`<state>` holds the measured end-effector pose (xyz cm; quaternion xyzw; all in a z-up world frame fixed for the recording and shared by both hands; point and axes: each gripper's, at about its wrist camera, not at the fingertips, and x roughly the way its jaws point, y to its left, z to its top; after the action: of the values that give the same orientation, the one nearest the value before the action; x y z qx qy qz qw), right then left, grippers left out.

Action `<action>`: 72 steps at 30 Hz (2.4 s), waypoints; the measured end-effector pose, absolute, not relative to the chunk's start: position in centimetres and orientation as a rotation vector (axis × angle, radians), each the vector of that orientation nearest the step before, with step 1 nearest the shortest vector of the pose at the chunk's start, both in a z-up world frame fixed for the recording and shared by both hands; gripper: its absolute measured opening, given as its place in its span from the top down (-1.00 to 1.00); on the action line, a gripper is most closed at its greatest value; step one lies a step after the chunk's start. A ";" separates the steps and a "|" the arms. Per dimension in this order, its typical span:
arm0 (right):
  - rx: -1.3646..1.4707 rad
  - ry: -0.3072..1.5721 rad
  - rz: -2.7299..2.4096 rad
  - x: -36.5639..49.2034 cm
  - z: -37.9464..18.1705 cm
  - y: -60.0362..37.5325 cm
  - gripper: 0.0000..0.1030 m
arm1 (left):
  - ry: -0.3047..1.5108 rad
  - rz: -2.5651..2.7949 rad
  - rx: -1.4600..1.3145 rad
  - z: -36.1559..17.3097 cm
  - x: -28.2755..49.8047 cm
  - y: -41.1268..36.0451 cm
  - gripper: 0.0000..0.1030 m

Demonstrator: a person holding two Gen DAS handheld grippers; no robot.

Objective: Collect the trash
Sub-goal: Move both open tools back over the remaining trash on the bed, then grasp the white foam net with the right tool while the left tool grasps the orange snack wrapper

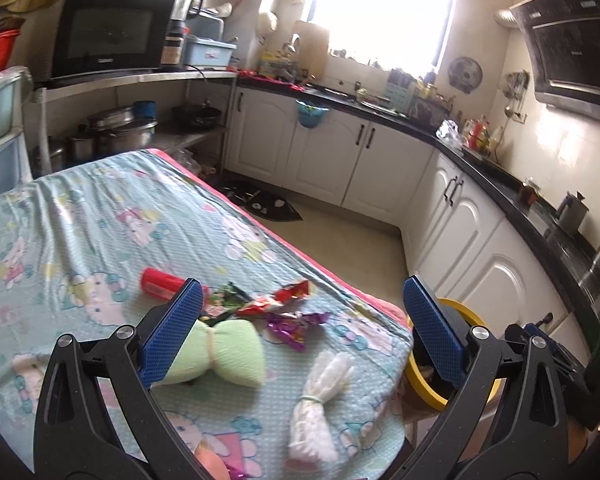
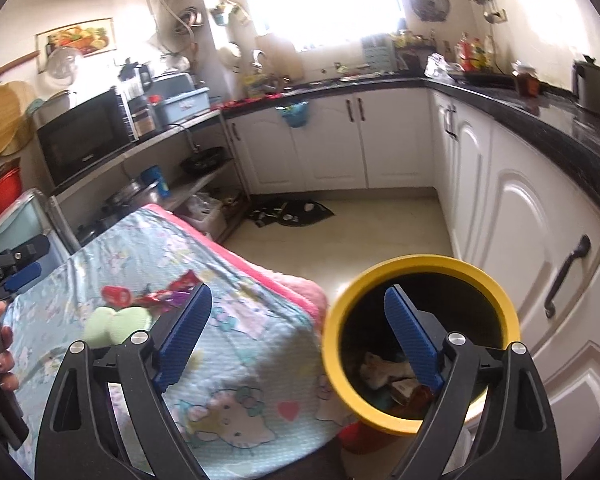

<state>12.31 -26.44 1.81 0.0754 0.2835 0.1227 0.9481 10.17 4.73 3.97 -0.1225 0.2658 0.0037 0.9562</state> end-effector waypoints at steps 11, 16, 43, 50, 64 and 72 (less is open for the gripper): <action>0.093 0.543 0.354 11.1 3.8 -22.0 -0.72 | 0.500 0.062 -0.261 4.5 7.9 8.3 -0.79; 0.061 0.547 0.396 10.5 4.0 -20.0 -0.73 | 0.487 0.079 -0.264 4.5 7.2 9.4 -0.79; -0.010 0.705 0.493 12.5 0.0 -13.8 -0.74 | 0.686 0.008 -0.210 -2.4 3.5 10.3 -0.79; -0.012 0.801 0.507 14.3 -2.6 -12.8 -0.74 | 0.775 -0.044 -0.224 -5.2 3.1 9.3 -0.79; 0.067 1.027 0.573 16.4 -8.1 -10.1 -0.59 | 0.912 -0.132 -0.258 -8.7 2.8 7.6 -0.56; 0.011 1.037 0.585 16.4 -9.0 -8.3 -0.35 | 0.979 -0.161 -0.228 -10.3 2.5 6.4 -0.37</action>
<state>16.36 -8.34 -9.01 0.0053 0.4884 0.2757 0.8279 2.46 6.44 -10.34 -0.1092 0.4688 -0.0770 0.8731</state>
